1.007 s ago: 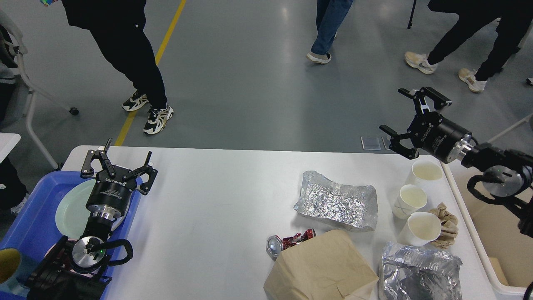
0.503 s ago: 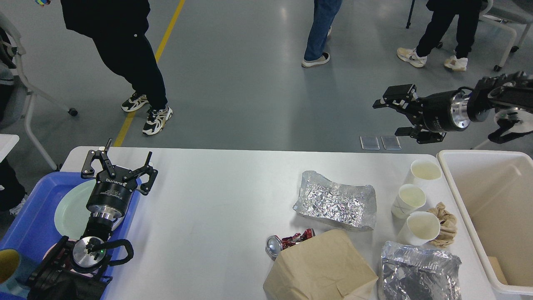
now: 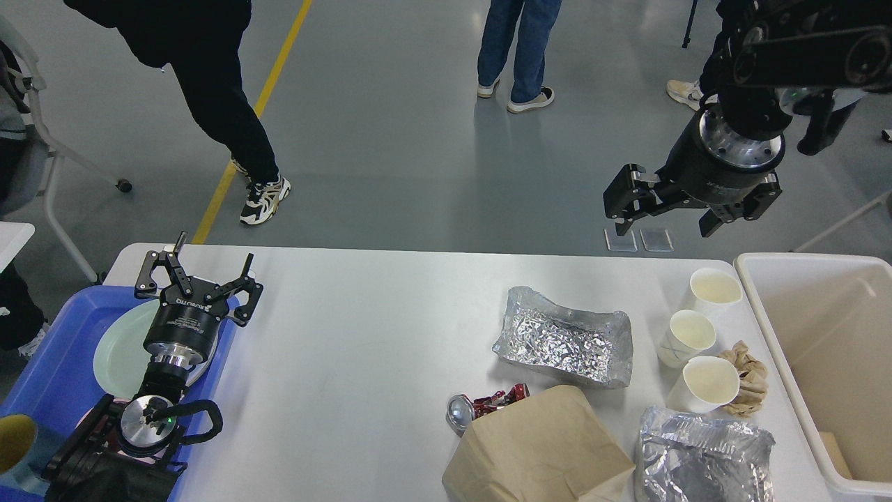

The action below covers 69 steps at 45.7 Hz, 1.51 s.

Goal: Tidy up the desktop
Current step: 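Move the right gripper down over the brown paper bag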

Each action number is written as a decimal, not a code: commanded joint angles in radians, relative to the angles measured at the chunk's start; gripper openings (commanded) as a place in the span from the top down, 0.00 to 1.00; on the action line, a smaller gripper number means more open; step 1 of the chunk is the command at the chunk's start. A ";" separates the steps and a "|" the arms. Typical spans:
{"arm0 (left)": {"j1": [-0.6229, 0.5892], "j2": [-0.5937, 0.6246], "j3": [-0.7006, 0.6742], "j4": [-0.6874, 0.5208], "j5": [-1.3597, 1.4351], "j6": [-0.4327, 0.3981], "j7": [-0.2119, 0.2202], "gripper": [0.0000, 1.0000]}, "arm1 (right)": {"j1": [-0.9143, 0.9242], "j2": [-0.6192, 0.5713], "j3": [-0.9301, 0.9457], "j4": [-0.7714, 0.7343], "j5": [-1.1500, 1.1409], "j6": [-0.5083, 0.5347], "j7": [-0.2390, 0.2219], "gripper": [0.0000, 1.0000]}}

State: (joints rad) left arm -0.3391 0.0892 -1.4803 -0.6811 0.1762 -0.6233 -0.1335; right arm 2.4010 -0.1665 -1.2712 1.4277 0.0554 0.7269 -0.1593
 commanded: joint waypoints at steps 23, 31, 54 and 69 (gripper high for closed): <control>0.000 0.000 0.000 0.000 0.000 -0.001 0.005 0.04 | 0.147 -0.041 0.013 0.184 -0.006 0.098 0.047 0.00; 0.000 0.000 0.000 0.000 0.000 -0.001 0.005 0.04 | 0.147 -0.033 0.023 0.186 -0.006 0.106 0.103 0.00; 0.000 0.000 0.000 0.000 0.000 -0.003 0.005 0.04 | 0.006 -0.036 0.062 0.189 0.066 0.088 0.095 0.00; 0.000 0.000 0.000 0.000 0.000 -0.004 0.005 0.04 | -0.301 -0.047 0.104 0.204 0.325 -0.190 0.089 0.14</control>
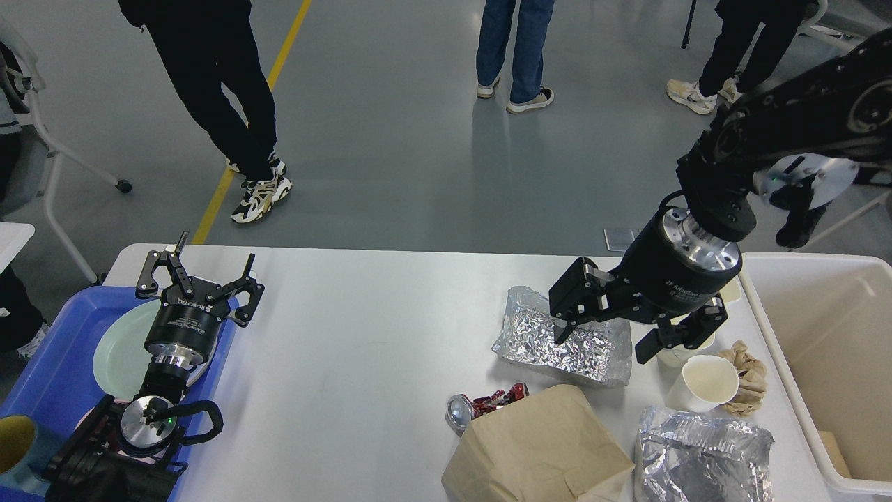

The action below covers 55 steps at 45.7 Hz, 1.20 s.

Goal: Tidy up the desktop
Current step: 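Move the right gripper down over the brown paper bag, then close the right gripper on the brown paper bag's edge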

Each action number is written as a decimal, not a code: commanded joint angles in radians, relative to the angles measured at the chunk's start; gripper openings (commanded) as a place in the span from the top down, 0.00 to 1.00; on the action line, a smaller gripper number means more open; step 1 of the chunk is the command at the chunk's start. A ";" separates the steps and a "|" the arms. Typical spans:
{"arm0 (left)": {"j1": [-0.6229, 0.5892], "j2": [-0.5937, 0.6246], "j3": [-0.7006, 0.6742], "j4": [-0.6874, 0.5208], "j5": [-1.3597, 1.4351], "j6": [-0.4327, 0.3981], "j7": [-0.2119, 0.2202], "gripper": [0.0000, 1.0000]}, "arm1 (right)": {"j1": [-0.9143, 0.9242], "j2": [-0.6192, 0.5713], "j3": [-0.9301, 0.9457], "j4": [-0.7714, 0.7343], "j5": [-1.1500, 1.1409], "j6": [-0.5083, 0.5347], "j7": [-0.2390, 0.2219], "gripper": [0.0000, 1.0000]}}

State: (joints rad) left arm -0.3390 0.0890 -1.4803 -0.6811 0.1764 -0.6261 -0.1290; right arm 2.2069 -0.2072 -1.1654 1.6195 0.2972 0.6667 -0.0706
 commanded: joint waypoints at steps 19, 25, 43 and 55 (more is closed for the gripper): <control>0.000 0.000 0.000 0.000 0.000 -0.003 0.000 0.04 | -0.575 -0.029 0.039 0.026 0.132 -0.505 0.012 0.12; 0.000 0.000 0.000 0.000 0.000 -0.003 0.000 0.04 | -0.662 -0.034 0.078 0.011 0.135 -0.562 0.025 0.11; 0.000 0.000 0.000 0.000 0.000 -0.003 0.002 0.04 | -0.720 -0.021 0.205 -0.030 0.223 -0.561 0.029 0.04; 0.000 0.000 0.000 0.000 0.000 -0.003 0.002 0.04 | -0.868 0.091 0.208 -0.216 0.226 -0.573 0.028 0.11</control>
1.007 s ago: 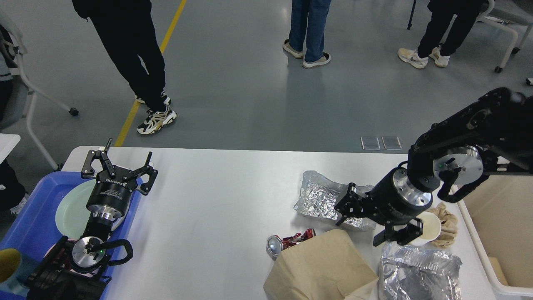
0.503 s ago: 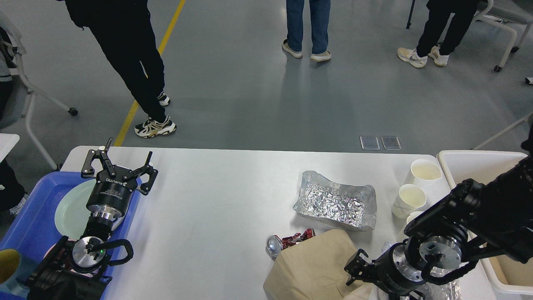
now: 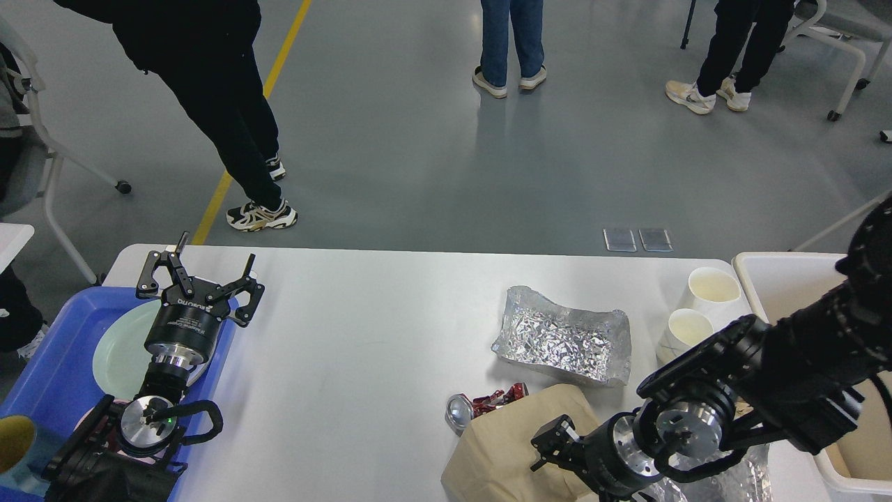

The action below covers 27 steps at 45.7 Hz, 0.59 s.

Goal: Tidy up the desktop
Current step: 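Close the right gripper on the brown paper bag's edge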

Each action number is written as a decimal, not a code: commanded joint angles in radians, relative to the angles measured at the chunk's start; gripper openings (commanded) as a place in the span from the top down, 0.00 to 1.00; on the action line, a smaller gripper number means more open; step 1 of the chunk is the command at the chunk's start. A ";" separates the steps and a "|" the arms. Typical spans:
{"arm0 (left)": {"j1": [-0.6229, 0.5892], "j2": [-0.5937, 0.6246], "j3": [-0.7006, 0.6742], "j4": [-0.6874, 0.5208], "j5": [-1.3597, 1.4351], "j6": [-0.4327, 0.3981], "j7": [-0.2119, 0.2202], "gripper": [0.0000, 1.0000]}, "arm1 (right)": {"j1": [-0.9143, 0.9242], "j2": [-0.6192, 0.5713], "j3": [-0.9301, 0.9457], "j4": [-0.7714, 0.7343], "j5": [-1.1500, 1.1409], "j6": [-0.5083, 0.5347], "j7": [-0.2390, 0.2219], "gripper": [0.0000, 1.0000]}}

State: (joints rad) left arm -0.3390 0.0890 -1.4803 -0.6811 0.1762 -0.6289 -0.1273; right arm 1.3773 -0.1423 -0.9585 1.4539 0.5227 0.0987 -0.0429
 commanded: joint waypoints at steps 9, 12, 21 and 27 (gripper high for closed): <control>0.000 0.000 0.000 0.000 0.000 0.000 0.000 0.04 | -0.064 0.039 0.003 -0.072 0.003 -0.004 -0.002 0.57; 0.000 0.000 0.000 0.000 0.000 0.000 0.000 0.04 | -0.066 0.038 0.003 -0.069 0.019 0.009 -0.002 0.83; -0.002 0.000 0.000 0.000 0.000 0.000 0.000 0.04 | -0.054 0.032 0.001 -0.052 0.033 0.006 -0.003 1.00; 0.000 0.000 0.000 0.000 0.000 0.000 0.000 0.04 | -0.047 0.035 0.001 -0.052 0.025 0.009 -0.008 1.00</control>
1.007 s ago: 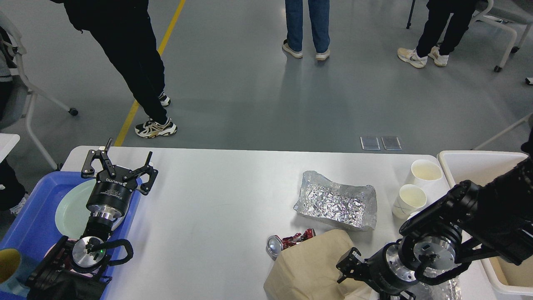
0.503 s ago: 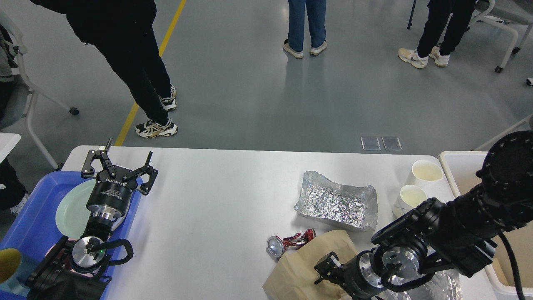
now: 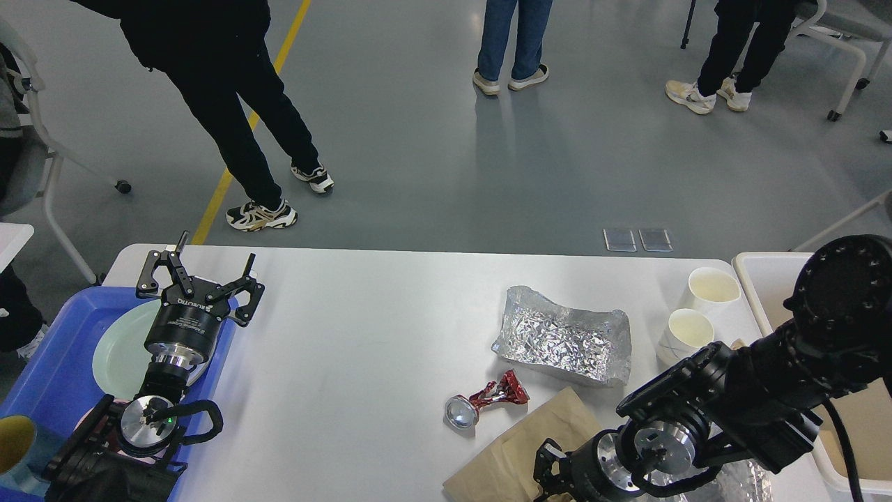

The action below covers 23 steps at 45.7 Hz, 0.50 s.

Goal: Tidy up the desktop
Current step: 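Close the right gripper on the brown paper bag's edge, then lift the paper bag and carry it into the white bin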

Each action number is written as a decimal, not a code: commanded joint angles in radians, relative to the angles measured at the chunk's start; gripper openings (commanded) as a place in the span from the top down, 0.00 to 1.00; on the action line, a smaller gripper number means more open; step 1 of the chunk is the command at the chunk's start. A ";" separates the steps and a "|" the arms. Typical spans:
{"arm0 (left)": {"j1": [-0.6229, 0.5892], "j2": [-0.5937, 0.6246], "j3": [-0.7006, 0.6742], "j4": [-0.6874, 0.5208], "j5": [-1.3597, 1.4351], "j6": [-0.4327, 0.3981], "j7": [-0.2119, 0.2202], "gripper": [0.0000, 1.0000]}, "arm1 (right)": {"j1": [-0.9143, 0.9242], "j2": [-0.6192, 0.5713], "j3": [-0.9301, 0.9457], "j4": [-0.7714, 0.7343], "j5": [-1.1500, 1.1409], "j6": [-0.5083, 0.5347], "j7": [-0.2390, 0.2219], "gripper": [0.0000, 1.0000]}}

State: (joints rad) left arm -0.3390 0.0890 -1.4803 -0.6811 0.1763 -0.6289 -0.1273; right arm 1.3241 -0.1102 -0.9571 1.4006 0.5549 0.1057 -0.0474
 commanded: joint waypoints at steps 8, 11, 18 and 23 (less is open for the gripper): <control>0.000 0.000 0.000 0.000 0.000 0.000 0.000 0.04 | 0.007 0.006 0.000 0.003 -0.013 0.009 -0.003 1.00; 0.000 0.000 0.000 0.000 0.000 0.000 0.000 0.04 | 0.012 0.006 0.000 0.008 -0.013 0.009 -0.003 1.00; 0.000 0.000 0.000 0.000 0.000 0.002 0.000 0.04 | 0.038 -0.002 0.000 0.034 -0.013 0.022 -0.003 1.00; -0.002 0.000 0.000 0.000 0.000 0.000 0.001 0.04 | 0.090 -0.016 -0.006 0.078 -0.013 0.069 -0.003 1.00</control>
State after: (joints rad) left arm -0.3400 0.0890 -1.4803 -0.6811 0.1763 -0.6289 -0.1273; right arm 1.3670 -0.1122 -0.9582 1.4380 0.5415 0.1321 -0.0506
